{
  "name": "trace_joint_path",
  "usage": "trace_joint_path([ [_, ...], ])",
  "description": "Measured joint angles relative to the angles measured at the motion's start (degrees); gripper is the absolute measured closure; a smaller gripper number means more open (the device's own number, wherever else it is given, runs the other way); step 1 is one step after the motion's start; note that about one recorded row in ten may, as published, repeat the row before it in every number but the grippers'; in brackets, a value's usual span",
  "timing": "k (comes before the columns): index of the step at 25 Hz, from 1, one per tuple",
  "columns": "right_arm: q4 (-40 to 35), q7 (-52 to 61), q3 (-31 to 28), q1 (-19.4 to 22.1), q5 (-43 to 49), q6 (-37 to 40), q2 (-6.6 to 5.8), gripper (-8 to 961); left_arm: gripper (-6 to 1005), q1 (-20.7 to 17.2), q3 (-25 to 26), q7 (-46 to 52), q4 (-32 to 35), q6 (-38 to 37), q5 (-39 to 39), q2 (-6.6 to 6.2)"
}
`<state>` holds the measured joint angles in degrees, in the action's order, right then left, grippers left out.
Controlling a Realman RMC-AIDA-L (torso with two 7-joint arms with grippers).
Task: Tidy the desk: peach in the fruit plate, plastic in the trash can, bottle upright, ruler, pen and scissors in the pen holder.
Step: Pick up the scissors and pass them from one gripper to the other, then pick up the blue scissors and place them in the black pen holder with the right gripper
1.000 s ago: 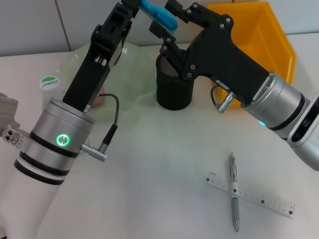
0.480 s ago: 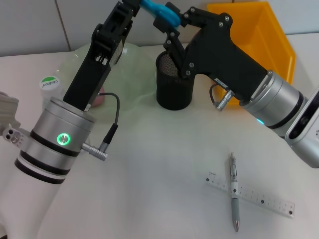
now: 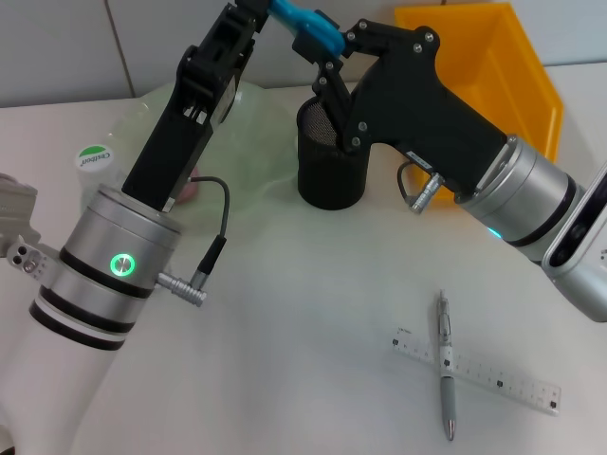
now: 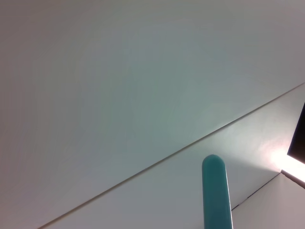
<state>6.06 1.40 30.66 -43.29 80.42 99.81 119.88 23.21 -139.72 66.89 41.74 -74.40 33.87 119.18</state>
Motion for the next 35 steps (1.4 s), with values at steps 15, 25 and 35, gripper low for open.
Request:
trace_joint_path([
  [15,0.0,0.0,0.0,0.5,0.0,0.4,0.00,867,630,0.2,-0.1,0.1,-0.5,-0.3,-0.5,0.00],
  [25,-0.1,0.0,-0.1,0.5,0.0,0.5,0.00,867,357,0.0,-0.1,0.0,-0.5,0.0,-0.6,0.00],
  [35,-0.4,3.1,-3.1,2.1,-0.4,2.8,-0.02,868,181,-0.2,1.2,-0.5,-2.9,-1.9,-4.8,-0.02],
])
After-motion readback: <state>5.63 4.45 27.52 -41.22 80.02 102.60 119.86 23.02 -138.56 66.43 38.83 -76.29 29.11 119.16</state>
